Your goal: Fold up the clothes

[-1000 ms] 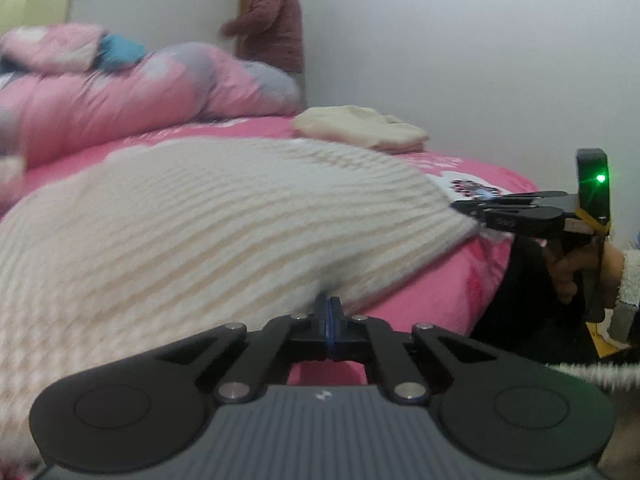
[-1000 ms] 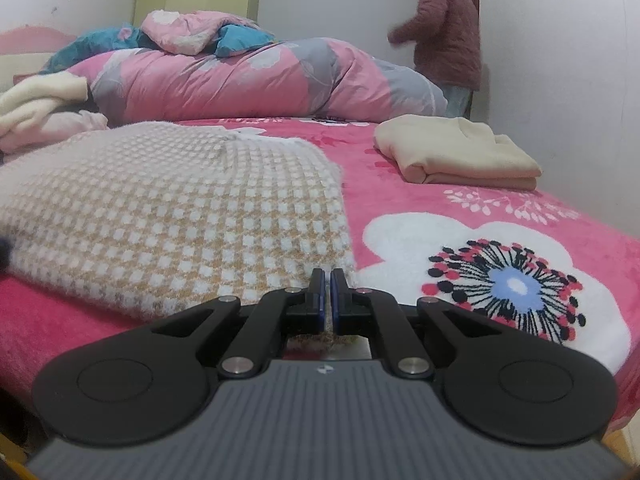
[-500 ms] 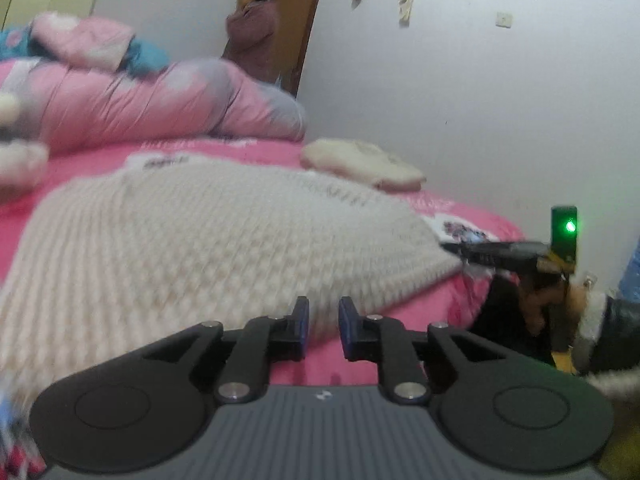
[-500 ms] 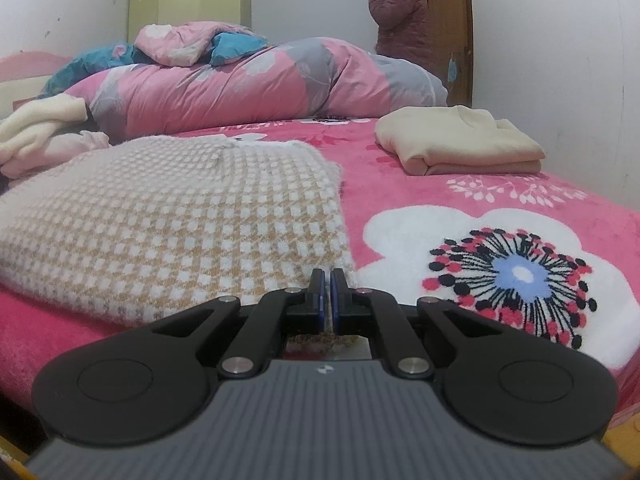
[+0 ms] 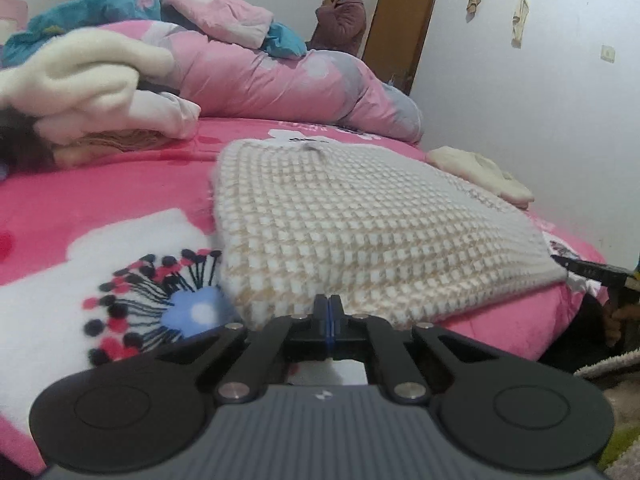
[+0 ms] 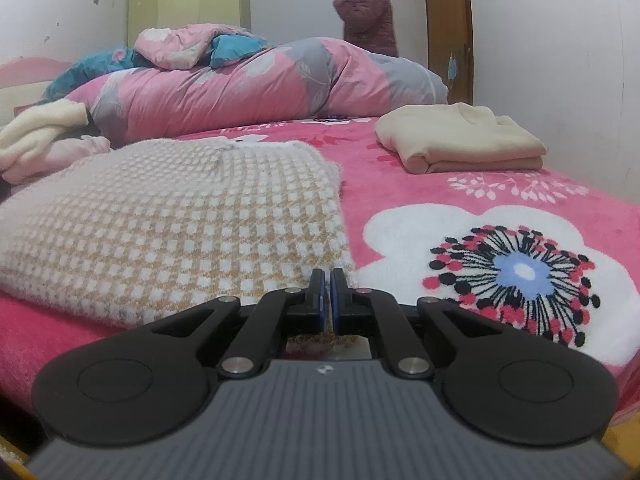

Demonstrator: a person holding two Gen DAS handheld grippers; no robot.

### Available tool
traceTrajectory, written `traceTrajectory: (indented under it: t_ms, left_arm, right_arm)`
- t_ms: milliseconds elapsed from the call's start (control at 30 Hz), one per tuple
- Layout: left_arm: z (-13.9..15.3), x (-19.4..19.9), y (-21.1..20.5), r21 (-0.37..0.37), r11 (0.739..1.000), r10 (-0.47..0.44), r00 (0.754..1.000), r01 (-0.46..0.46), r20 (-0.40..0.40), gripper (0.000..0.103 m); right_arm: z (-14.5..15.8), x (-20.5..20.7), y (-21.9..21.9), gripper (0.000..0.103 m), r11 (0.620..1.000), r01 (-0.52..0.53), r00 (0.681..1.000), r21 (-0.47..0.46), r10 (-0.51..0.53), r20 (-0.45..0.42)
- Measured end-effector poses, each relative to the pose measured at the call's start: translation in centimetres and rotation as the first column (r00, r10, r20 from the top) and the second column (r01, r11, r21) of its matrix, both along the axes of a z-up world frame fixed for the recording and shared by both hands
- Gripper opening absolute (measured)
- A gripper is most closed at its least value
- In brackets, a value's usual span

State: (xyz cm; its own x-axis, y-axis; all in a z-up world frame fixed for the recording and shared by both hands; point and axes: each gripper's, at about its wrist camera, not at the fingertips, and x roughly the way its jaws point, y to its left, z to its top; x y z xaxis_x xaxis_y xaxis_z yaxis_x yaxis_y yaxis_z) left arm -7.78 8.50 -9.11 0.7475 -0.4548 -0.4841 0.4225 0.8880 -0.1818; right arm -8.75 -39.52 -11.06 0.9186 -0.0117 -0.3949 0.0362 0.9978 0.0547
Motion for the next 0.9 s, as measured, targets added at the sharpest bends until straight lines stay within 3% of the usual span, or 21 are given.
traceTrajectory:
  t_ms: [100,167,200,300,400,500,567,633,767,900]
  left_arm:
    - [1.7,-1.4,-1.1,0.083,0.997,-0.008,0.994,-0.001,0.105,0.024]
    - [0.8,-0.5,-0.7,0.111,0.993,0.036,0.997,-0.044,0.073,0.017]
    - [0.2,-0.1,0.0,0.073,0.996,0.054,0.997,-0.058,0.051,0.013]
    - [-1.0,0.8,1.9,-0.048,0.995,0.091,0.996,-0.091,-0.011,0.013]
    - [-0.7,0.6,1.7,-0.024,0.996,0.088,0.996,-0.088,0.001,0.013]
    - [0.2,0.7,2.4,-0.062,0.994,0.087,0.995,-0.089,-0.038,0.013]
    - [1.1,0.4,2.4,-0.064,0.995,0.076,0.997,-0.078,-0.032,0.019]
    - [2.0,0.5,1.9,-0.059,0.996,0.063,0.998,-0.063,-0.014,0.037]
    - [2.8,1.6,0.2,-0.091,0.996,0.003,1.000,-0.002,0.019,0.040]
    - [2.1,4.3,-3.2,-0.105,0.994,-0.037,0.999,0.035,-0.014,0.042]
  right_arm:
    - [0.0,0.0,-0.1,0.002,1.000,-0.002,1.000,0.005,0.002,0.001]
    - [0.0,-0.1,-0.1,0.002,1.000,-0.002,1.000,0.005,0.002,0.003]
    - [0.0,-0.1,-0.1,0.002,1.000,-0.002,1.000,0.006,0.002,0.004]
    - [-0.1,-0.2,-0.2,0.002,1.000,-0.006,1.000,0.012,0.006,0.007]
    - [-0.1,-0.2,-0.2,0.002,1.000,-0.007,1.000,0.009,0.007,0.008]
    - [-0.1,-0.3,-0.3,0.002,1.000,-0.008,1.000,0.016,0.007,0.009]
    - [0.0,-0.3,-0.3,0.002,1.000,-0.010,1.000,0.023,0.010,0.006]
    - [0.0,-0.2,-0.8,0.002,0.998,-0.015,1.000,0.055,0.015,0.004]
    - [-0.1,-0.1,-1.9,0.002,0.989,-0.024,1.000,0.148,0.024,0.006]
    - [0.0,0.0,-2.4,0.002,0.980,-0.020,1.000,0.200,0.020,0.001]
